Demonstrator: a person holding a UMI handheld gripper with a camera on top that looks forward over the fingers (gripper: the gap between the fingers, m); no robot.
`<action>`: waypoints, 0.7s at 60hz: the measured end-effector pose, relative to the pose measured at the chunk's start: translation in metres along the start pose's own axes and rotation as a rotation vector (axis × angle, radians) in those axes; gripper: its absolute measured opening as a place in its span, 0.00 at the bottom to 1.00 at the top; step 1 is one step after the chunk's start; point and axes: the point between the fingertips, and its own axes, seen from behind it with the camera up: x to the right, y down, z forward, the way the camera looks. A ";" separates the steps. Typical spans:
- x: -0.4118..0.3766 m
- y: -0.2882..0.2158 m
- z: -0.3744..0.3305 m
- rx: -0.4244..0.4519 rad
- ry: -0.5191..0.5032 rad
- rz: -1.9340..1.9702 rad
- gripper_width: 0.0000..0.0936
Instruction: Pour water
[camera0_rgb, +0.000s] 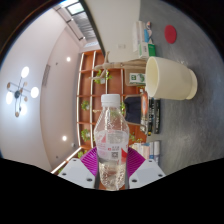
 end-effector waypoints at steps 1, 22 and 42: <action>-0.002 -0.005 0.003 0.008 -0.007 0.043 0.39; -0.017 -0.082 0.022 0.150 -0.112 0.671 0.39; -0.009 -0.079 0.024 0.119 -0.065 0.635 0.39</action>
